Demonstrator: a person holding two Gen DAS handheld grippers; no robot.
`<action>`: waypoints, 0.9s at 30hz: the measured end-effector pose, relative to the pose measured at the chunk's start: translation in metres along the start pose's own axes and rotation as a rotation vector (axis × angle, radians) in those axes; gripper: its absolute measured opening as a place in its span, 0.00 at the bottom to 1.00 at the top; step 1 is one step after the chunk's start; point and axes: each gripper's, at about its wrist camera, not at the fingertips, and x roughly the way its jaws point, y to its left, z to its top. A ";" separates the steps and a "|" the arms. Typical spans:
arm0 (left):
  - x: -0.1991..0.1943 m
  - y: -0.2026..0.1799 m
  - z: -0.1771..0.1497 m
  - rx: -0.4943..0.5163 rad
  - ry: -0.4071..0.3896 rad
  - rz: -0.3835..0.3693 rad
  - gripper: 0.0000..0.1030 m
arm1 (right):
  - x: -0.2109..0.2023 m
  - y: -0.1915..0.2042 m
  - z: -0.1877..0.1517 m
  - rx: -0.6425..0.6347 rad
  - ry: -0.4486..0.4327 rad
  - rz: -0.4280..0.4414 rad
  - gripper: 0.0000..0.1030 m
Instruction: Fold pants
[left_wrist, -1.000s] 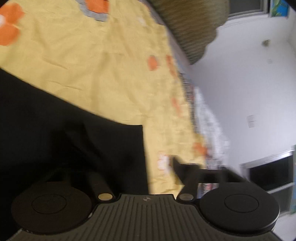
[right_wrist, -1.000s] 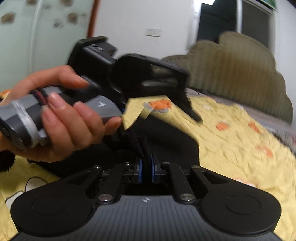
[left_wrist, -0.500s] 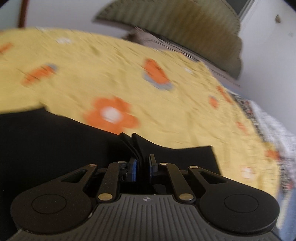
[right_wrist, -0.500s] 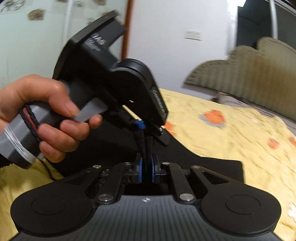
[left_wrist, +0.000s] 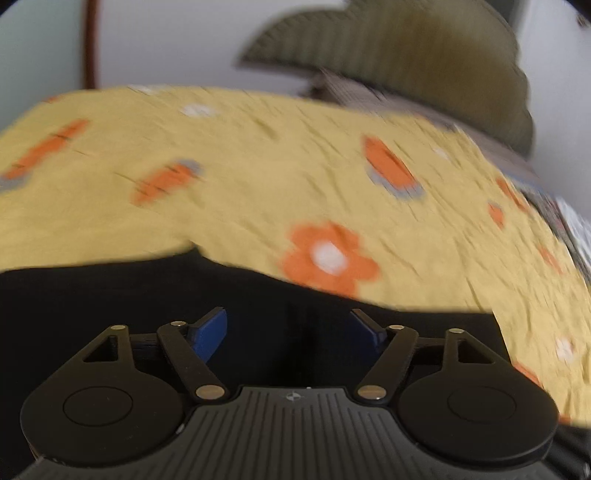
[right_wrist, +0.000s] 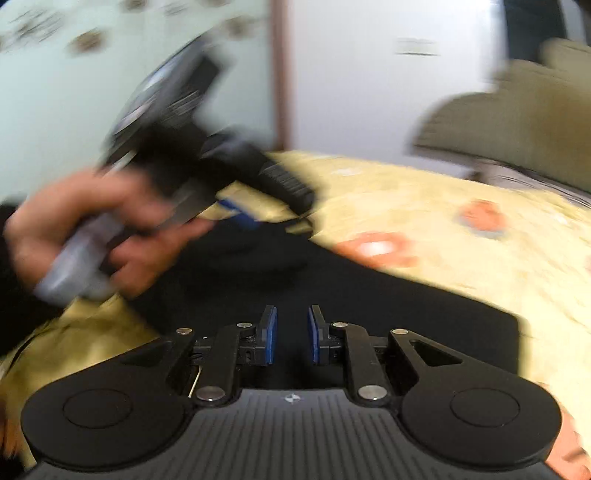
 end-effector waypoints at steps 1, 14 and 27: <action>0.010 -0.007 -0.003 0.035 0.024 0.007 0.74 | 0.009 -0.005 -0.002 0.011 0.038 -0.024 0.17; -0.065 0.066 -0.024 -0.128 -0.008 0.023 0.85 | 0.039 0.014 0.001 -0.068 0.148 -0.053 0.26; -0.205 0.210 -0.080 -0.339 -0.181 0.703 0.91 | 0.101 0.061 0.037 -0.094 0.105 0.095 0.27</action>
